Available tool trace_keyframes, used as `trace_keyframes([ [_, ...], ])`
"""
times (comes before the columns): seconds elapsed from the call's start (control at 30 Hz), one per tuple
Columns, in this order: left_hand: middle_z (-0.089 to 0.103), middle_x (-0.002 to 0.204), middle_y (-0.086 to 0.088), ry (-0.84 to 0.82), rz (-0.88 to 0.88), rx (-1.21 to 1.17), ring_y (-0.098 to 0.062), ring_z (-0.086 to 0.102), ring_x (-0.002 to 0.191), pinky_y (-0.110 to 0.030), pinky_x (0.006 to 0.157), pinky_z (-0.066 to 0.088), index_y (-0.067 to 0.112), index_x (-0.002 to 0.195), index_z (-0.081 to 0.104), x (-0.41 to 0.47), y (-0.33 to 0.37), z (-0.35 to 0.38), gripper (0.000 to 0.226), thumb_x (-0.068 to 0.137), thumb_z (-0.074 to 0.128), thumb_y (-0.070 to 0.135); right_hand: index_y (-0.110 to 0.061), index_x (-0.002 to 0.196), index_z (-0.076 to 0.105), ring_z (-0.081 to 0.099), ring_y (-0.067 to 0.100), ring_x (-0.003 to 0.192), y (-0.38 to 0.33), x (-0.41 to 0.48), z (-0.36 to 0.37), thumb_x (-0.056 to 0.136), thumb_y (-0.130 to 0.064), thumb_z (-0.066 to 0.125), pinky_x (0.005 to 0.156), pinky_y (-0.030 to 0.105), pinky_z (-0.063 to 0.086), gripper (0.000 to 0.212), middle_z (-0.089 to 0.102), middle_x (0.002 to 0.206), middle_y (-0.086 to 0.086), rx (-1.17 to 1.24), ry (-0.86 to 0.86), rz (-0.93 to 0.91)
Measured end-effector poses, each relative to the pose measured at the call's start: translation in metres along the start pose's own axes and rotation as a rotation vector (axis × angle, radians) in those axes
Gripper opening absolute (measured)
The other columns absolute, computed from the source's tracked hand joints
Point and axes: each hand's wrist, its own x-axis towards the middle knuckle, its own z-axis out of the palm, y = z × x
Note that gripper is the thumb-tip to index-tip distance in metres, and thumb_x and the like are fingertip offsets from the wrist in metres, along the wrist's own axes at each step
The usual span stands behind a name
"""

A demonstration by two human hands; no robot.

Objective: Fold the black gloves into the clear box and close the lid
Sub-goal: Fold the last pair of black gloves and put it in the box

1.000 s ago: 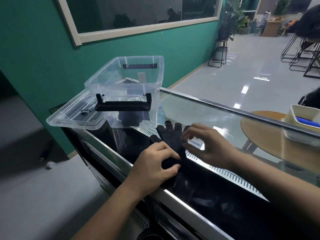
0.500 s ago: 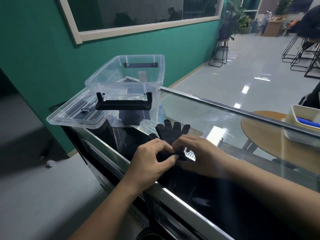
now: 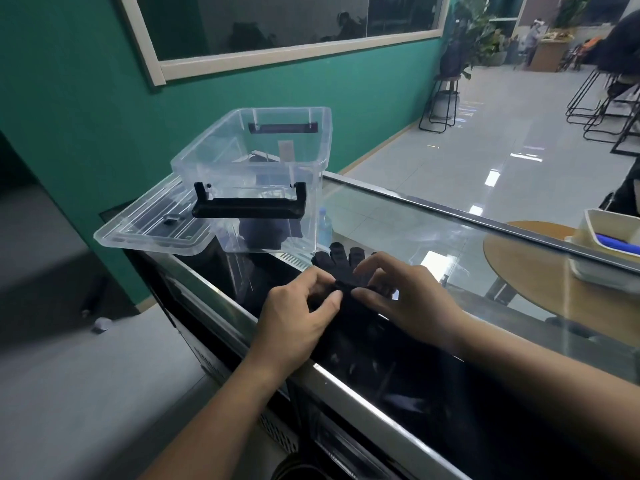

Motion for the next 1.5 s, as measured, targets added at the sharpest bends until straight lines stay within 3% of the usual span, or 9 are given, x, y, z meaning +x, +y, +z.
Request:
trace_keyframes([
  [0.23,0.073,0.088,0.007,0.085,-0.018,0.042,-0.007,0.071,0.084,-0.012,0.074,0.053,0.029,0.108,0.069,0.003,-0.001,0.003,0.025,0.09,0.084,0.018,-0.029,0.091,0.069,0.063,0.002,0.073,0.003,0.004,0.006,0.092,-0.035,0.084,0.062,0.011,0.042,0.017,0.063,0.069,-0.021,-0.079,0.09,0.034],
  [0.47,0.062,0.104,0.011,0.022,0.121,0.136,-0.01,0.067,0.094,-0.011,0.08,0.048,0.028,0.097,0.079,0.004,-0.004,0.004,0.024,0.088,0.082,0.006,-0.026,0.095,0.068,0.06,-0.002,0.079,0.006,0.003,0.005,0.094,-0.029,0.084,0.066,0.006,0.04,0.016,0.054,0.092,-0.024,-0.174,0.091,-0.017],
  [0.6,0.065,0.112,0.015,0.026,0.188,0.195,-0.008,0.065,0.114,-0.016,0.099,0.05,0.024,0.094,0.082,0.001,-0.006,0.006,0.018,0.091,0.079,0.007,-0.026,0.098,0.073,0.056,0.001,0.081,0.004,0.003,0.003,0.097,-0.018,0.08,0.073,0.02,0.049,0.011,0.059,0.097,-0.012,-0.22,0.074,-0.118],
  [0.7,0.07,0.106,0.018,0.025,0.185,0.202,-0.007,0.068,0.108,-0.026,0.096,0.055,0.025,0.094,0.079,0.0,-0.006,0.008,0.011,0.09,0.079,0.015,-0.023,0.106,0.075,0.063,0.015,0.094,0.006,0.003,0.002,0.101,-0.012,0.072,0.078,0.033,0.054,0.013,0.066,0.104,-0.007,-0.244,-0.007,-0.216],
  [0.8,0.068,0.104,0.019,-0.015,0.156,0.213,-0.006,0.066,0.106,-0.027,0.095,0.054,0.028,0.098,0.076,0.001,-0.005,0.01,0.015,0.085,0.082,0.028,-0.024,0.113,0.074,0.063,0.018,0.103,0.004,0.002,-0.001,0.099,-0.017,0.068,0.083,0.04,0.054,0.016,0.067,0.108,-0.006,-0.211,-0.087,-0.212],
  [0.9,0.065,0.103,0.019,-0.04,0.15,0.25,-0.005,0.063,0.104,-0.027,0.094,0.053,0.028,0.101,0.072,0.002,-0.005,0.01,0.022,0.081,0.08,0.03,-0.027,0.121,0.068,0.058,0.018,0.108,-0.002,0.001,-0.003,0.092,-0.032,0.068,0.089,0.038,0.052,0.03,0.063,0.114,-0.008,-0.223,-0.185,-0.181],
  [1.03,0.064,0.1,0.018,-0.038,0.144,0.28,-0.006,0.062,0.102,-0.028,0.093,0.053,0.029,0.104,0.069,0.002,-0.006,0.01,0.021,0.085,0.077,0.024,-0.026,0.124,0.065,0.057,0.019,0.107,-0.005,0.001,-0.004,0.089,-0.035,0.064,0.091,0.037,0.051,0.036,0.063,0.114,-0.007,-0.259,-0.192,-0.158],
  [1.23,0.07,0.095,0.012,-0.01,0.103,0.175,-0.006,0.068,0.094,-0.028,0.083,0.055,0.03,0.105,0.068,0.001,-0.008,0.007,0.009,0.099,0.067,0.024,-0.029,0.114,0.066,0.061,0.009,0.096,-0.004,0.0,-0.002,0.093,-0.029,0.064,0.086,0.033,0.051,0.021,0.067,0.099,-0.012,-0.146,-0.101,-0.095],
  [1.5,0.072,0.101,0.009,-0.001,0.043,0.143,-0.006,0.07,0.098,-0.036,0.086,0.06,0.036,0.113,0.065,0.003,-0.014,0.007,0.012,0.105,0.059,0.041,-0.031,0.1,0.059,0.066,0.006,0.083,-0.003,0.002,-0.002,0.1,-0.026,0.073,0.073,0.017,0.046,0.015,0.074,0.083,-0.015,-0.02,-0.013,0.067],
])
